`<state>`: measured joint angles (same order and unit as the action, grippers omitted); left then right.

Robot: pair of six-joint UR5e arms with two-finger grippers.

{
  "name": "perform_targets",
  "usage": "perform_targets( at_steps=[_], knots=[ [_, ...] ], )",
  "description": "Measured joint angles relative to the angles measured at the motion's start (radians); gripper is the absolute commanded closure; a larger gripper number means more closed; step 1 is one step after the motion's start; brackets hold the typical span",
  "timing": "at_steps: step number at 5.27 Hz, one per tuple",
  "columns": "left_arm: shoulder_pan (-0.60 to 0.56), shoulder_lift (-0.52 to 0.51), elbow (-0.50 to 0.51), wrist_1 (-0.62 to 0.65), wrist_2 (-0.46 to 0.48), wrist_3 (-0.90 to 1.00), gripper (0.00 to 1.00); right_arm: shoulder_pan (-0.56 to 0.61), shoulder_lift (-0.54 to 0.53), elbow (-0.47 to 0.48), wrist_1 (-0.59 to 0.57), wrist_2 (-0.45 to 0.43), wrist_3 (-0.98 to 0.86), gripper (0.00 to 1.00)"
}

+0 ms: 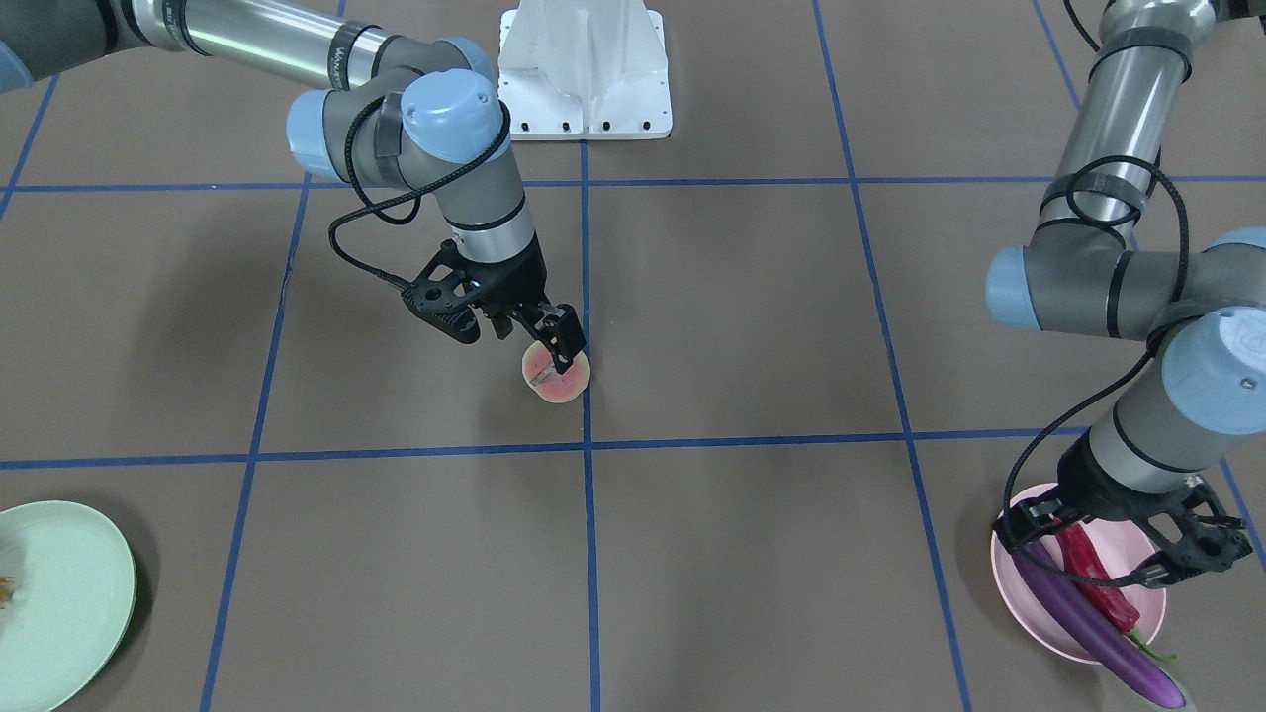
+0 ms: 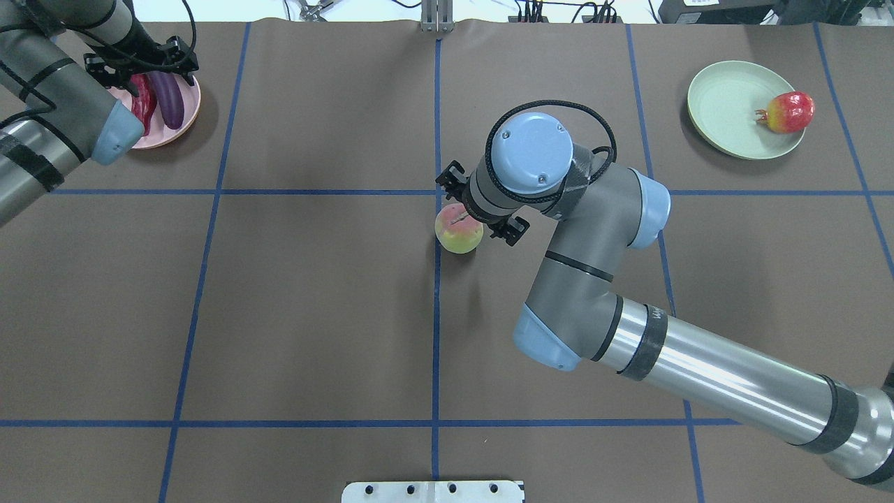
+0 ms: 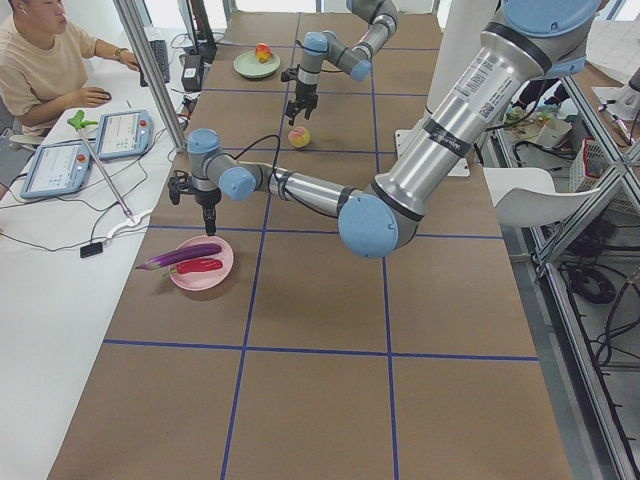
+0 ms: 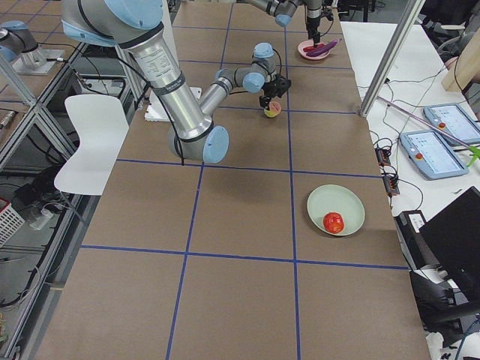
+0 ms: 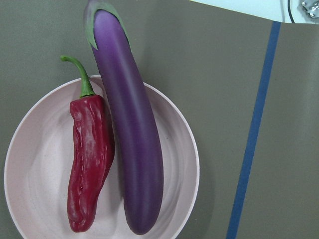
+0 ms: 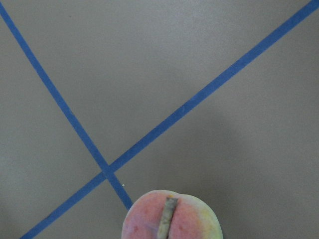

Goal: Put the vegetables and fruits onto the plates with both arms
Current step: 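Lower the right gripper over the peach and grasp it, then lift the peach and carry it onto the green plate with the right gripper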

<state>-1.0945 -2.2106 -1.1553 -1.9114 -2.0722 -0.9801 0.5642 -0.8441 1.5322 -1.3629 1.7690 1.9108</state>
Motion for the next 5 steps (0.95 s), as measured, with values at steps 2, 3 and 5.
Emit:
perform_targets(
  at_steps=[2,3,5],
  knots=[
    [0.002,0.001,-0.003,0.000,0.002,-0.007,0.00,-0.016,0.013,-0.025,0.001,-0.012,0.015,0.01],
    [0.002,0.001,-0.006,-0.001,0.003,-0.019,0.00,-0.025,0.019,-0.039,0.001,-0.019,0.021,0.02],
    [0.002,0.001,-0.011,-0.001,0.003,-0.027,0.00,-0.035,0.032,-0.065,0.003,-0.026,0.026,0.02]
  ],
)
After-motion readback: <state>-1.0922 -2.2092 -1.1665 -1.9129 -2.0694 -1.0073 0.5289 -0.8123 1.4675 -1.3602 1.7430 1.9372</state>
